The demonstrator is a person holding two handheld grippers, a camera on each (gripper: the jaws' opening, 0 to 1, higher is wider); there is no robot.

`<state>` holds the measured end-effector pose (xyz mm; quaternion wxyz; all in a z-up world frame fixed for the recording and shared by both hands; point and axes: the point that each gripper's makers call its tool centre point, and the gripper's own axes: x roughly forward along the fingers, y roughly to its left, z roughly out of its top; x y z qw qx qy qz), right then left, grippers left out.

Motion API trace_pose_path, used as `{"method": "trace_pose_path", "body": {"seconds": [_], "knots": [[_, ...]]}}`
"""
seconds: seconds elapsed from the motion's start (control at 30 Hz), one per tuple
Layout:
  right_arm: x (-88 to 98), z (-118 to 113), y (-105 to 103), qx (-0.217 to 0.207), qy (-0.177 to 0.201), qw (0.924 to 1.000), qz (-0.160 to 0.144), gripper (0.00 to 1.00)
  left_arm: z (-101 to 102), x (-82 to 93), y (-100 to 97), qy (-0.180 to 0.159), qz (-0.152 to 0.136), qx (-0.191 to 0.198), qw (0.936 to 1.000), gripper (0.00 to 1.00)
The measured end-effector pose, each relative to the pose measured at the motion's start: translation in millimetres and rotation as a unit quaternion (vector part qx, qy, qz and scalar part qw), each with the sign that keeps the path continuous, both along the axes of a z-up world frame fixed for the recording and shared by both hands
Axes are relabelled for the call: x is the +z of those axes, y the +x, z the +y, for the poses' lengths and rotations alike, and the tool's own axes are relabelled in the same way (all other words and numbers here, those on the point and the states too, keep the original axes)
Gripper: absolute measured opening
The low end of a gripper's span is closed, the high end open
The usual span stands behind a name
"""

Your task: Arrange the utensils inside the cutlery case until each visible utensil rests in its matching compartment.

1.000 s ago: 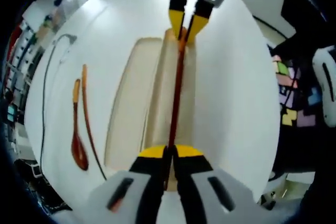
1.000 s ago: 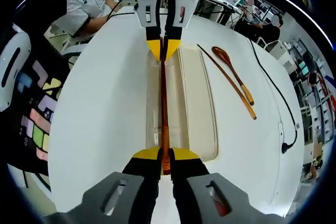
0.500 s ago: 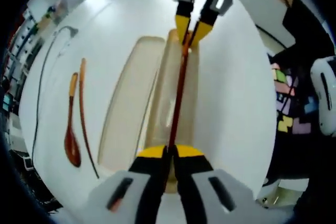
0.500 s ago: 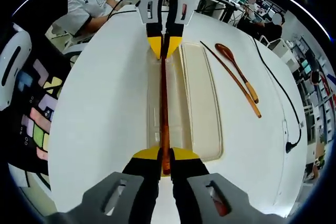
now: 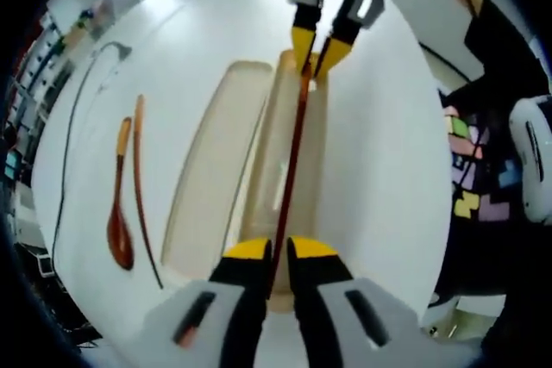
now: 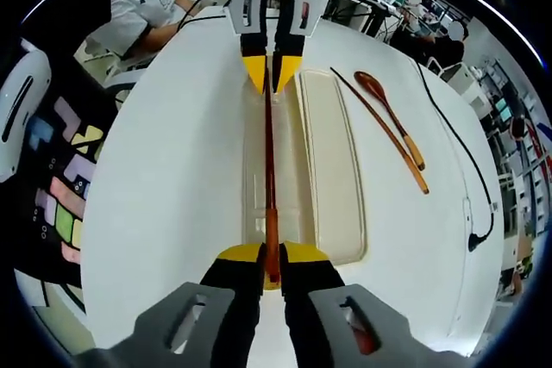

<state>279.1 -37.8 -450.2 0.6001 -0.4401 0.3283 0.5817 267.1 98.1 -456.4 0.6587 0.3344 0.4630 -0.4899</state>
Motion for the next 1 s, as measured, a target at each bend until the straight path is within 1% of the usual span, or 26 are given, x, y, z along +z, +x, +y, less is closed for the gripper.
{"method": "trace_pose_path", "body": {"seconds": [0.1, 0.17, 0.23, 0.33, 0.43, 0.5, 0.67, 0.7, 0.73, 0.77, 0.87, 1.0], "knots": [[2.4, 1, 1, 0.006, 0.001, 1.0000, -0.006, 0.11, 0, 0.8, 0.3, 0.000, -0.001, 0.000, 1.0000, 0.08], [4.3, 1, 1, 0.005, 0.002, 1.0000, -0.008, 0.11, -1, 3.9, 3.3, -0.005, -0.007, 0.003, 1.0000, 0.08], [6.7, 0, 0, 0.004, 0.002, 1.0000, -0.003, 0.11, -1, 7.2, 7.1, -0.009, -0.013, 0.010, 0.9998, 0.08], [11.3, 0, 2, -0.001, 0.010, 0.9999, -0.007, 0.11, 0, 11.0, 10.3, -0.010, -0.019, 0.018, 0.9996, 0.08], [16.0, -1, 3, 0.000, 0.012, 0.9999, -0.011, 0.11, 0, 15.0, 14.0, -0.013, -0.034, 0.022, 0.9991, 0.08], [20.9, 1, 5, -0.001, 0.021, 0.9996, -0.016, 0.11, 6, 16.8, 19.6, -0.002, -0.048, 0.043, 0.9979, 0.08], [32.1, 5, 13, -0.006, 0.037, 0.9989, -0.028, 0.11, 13, 27.0, 33.0, -0.015, -0.075, 0.070, 0.9947, 0.08], [33.3, 5, 15, -0.006, 0.038, 0.9988, -0.030, 0.12, 16, 29.1, 37.5, -0.007, -0.091, 0.074, 0.9931, 0.08], [34.6, 6, 16, -0.008, 0.040, 0.9987, -0.031, 0.12, 22, 31.1, 42.6, 0.010, -0.108, 0.071, 0.9915, 0.08], [35.8, 7, 18, -0.009, 0.041, 0.9986, -0.031, 0.12, 27, 31.9, 44.1, 0.024, -0.116, 0.072, 0.9904, 0.08], [37.5, 10, 25, -0.015, 0.043, 0.9983, -0.036, 0.13, 33, 35.3, 55.6, 0.037, -0.142, 0.081, 0.9859, 0.08], [38.5, 12, 41, -0.020, 0.048, 0.9974, -0.049, 0.15, 40, 32.4, 64.5, 0.054, -0.149, 0.083, 0.9839, 0.08]]}}
